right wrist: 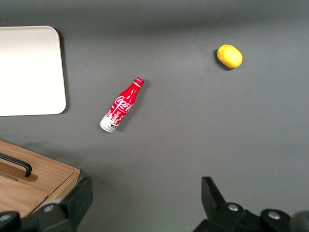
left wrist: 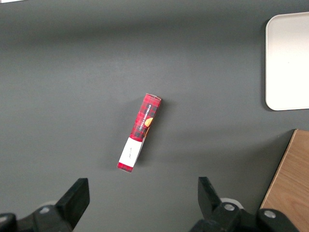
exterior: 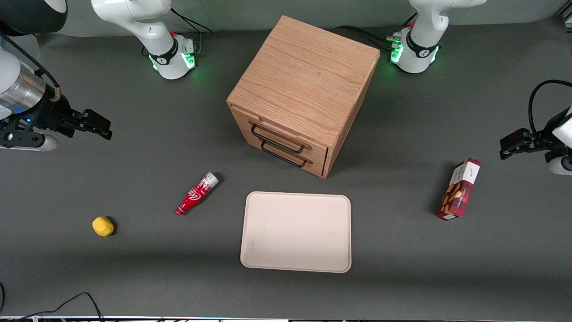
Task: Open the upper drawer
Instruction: 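Move the right gripper toward the upper drawer's black handle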
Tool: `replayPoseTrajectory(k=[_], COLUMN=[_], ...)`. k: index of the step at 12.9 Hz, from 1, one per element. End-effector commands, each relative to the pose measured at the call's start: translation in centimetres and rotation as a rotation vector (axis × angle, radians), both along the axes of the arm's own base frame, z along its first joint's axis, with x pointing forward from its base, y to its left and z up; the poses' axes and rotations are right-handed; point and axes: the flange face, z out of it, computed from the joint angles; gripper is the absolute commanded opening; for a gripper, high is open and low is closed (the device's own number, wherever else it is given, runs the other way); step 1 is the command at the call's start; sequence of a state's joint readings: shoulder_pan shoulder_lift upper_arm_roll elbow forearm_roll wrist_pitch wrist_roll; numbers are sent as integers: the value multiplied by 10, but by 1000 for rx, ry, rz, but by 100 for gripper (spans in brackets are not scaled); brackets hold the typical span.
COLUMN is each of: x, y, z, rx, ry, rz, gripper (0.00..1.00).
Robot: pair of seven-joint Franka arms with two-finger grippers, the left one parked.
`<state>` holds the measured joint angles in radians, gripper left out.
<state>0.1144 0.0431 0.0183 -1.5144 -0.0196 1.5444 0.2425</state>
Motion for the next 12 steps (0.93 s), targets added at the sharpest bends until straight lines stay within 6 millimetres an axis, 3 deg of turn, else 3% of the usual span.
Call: replayPoseTrajectory(k=[1, 4, 6, 10, 12], x=[4, 4, 3, -9, -27], y=[-2, -2, 16, 106, 171], z=[5, 6, 11, -1, -2], rx=[-16, -15, -12, 0, 1], ry=[9, 10, 0, 19, 17], rz=[-23, 2, 76, 261, 400], gripper=[100, 100, 100, 100, 100])
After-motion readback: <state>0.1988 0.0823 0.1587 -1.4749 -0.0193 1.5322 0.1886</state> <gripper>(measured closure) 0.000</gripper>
